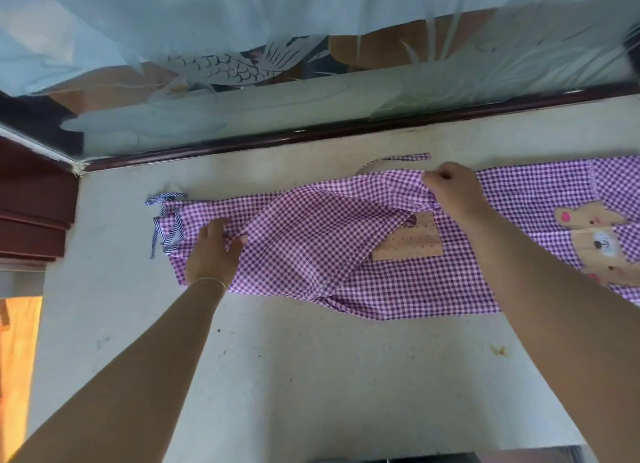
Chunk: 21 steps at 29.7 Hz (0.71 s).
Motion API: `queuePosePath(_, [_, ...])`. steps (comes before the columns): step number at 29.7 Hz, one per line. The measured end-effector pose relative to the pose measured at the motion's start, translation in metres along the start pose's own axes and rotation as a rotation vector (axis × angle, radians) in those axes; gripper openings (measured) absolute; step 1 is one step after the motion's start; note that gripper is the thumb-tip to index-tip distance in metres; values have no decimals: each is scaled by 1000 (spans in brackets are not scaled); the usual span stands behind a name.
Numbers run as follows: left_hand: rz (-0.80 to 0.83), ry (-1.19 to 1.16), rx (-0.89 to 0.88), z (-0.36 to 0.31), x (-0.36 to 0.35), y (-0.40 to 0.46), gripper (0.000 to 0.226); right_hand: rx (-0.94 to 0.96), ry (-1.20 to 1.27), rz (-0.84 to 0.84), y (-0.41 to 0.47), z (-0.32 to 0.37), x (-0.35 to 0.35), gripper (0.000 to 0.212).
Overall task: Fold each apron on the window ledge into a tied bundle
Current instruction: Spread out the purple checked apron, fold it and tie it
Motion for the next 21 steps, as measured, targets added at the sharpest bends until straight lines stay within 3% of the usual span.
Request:
queuePosePath(2, [-207, 68, -134, -19, 9, -15, 48, -29, -3, 116, 5, 10, 15, 32])
queuePosePath(4, [-272, 64, -380, -54, 3, -45, 40, -76, -15, 152, 11, 6, 36, 32])
queuePosePath(6, [-157, 111, -612, -84, -27, -77, 44, -159, -69, 153, 17, -19, 48, 36])
queuePosePath(7, [-73, 133, -642, -91, -43, -87, 52, -202, -103, 154, 19, -35, 50, 40])
queuePosePath(10, [111, 135, -499, -93, -69, -90, 72, -261, -222, 72, 21, -77, 47, 47])
queuePosePath(12, [126, 178, -510, -97, -82, -92, 72, -143, -319, -55, 17, -77, 47, 45])
queuePosePath(14, [168, 301, -618, -102, -100, -101, 73, 168, -427, -99, 7, -50, 30, 41])
queuePosePath(16, [193, 428, -732, -103, -117, -111, 76, 435, -604, 69, -15, -31, -13, 47])
queuePosePath(17, [193, 481, -786, -104, -126, -115, 77, 480, -686, 201, -25, -38, -33, 52])
queuePosePath(19, [220, 568, -827, -93, -138, -115, 78, 356, -780, 397, -33, -68, -57, 59])
queuePosePath(21, [241, 621, -842, -81, -145, -111, 82, 223, -754, 420, -31, -93, -54, 60])
Point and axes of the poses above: each hand's wrist, its own y-axis towards the middle knuckle, its own x-axis out of the back of the hand, z = x × y, the point moved 9 cm from there along y, towards the middle knuckle, and after that the axes turned 7 degrees about x, right-handed, at the moved point
